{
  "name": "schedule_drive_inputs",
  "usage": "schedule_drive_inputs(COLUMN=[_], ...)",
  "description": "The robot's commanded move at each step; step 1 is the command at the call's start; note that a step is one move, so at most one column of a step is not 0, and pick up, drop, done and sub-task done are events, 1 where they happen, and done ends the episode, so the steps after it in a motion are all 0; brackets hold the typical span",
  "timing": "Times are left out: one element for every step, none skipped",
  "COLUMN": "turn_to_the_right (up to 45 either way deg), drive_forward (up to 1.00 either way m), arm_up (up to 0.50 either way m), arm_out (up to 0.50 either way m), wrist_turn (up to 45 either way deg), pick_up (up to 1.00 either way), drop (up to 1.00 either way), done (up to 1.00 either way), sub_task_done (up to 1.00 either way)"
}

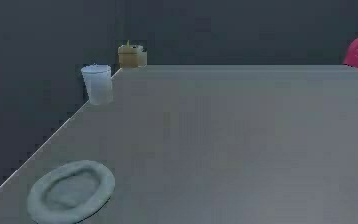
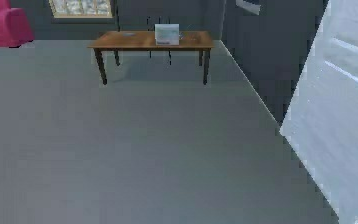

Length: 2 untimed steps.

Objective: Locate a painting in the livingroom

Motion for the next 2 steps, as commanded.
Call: schedule_drive_inputs(turn_to_the_right=[45.0,12.0], drive_forward=[0.0,0.0], arm_up=[0.0,0.0], arm_out=[0.0,0.0], wrist_turn=[0.0,0.0], pick_up=[0.0,0.0], drop=[0.0,0.0], done=[0.0,0.0], sub_task_done=[0.0,0.0])
